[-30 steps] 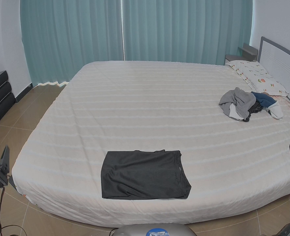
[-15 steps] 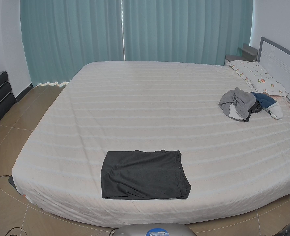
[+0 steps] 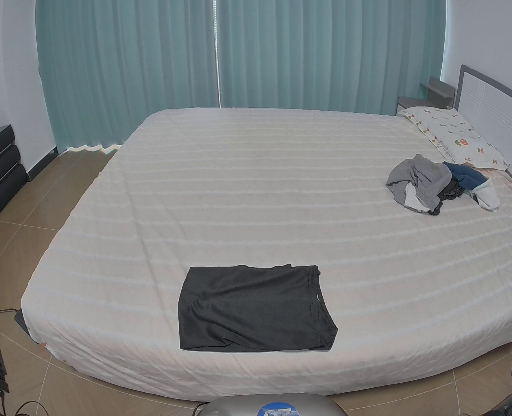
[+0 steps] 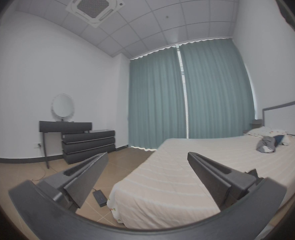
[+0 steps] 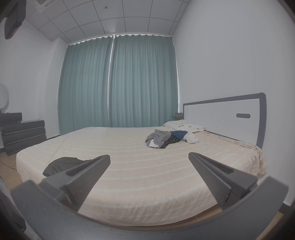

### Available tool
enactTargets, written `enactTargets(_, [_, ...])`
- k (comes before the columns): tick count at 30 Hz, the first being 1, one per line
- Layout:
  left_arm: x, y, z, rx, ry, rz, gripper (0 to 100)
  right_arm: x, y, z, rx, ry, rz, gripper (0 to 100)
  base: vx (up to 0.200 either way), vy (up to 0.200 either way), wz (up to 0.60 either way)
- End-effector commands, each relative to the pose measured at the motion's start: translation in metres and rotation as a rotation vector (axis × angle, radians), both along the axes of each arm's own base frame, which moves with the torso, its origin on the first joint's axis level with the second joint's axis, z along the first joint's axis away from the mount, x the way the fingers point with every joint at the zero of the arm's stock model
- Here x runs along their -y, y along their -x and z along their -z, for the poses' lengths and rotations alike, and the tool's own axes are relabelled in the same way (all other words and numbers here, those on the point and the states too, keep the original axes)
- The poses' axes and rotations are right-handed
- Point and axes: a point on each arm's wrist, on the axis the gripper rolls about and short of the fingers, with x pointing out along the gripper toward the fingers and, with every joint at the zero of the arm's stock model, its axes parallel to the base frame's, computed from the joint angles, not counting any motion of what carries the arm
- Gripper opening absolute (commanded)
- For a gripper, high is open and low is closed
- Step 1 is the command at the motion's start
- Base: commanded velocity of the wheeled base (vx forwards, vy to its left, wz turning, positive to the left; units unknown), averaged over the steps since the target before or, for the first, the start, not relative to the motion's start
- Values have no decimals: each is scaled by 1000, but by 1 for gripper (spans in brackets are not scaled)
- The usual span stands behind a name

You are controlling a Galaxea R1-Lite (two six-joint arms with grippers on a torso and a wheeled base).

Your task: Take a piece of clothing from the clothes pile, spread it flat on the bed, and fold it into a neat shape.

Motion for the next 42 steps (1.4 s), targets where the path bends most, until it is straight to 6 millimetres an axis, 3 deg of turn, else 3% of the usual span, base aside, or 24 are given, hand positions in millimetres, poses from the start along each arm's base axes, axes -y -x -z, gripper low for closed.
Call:
enactTargets(1, [2,-3,22,-114,-12,56,100,-1,-2,13,-17,-16,-21,100,0,0,0])
enactTargets(15, [6,-4,24,-103,76,264,100,-3,-2,12,-2,-62,-111,100,0,0,0])
enactTargets(22, [6,-4,24,-104,78,269,100,-3,-2,12,19,-257,-141,100,0,0,0])
enactTargets(25, [7,-4,24,-111,59,310,100,-3,-2,12,13,-229,-152,100,0,0,0])
enactTargets(33, [8,-4,25,-116,55,354,100,-3,-2,12,-18,69,-135,100,0,0,0])
enactTargets(42, [9,-4,30,-167,46,385,100,-4,-2,21,-125,20,-162,100,0,0,0])
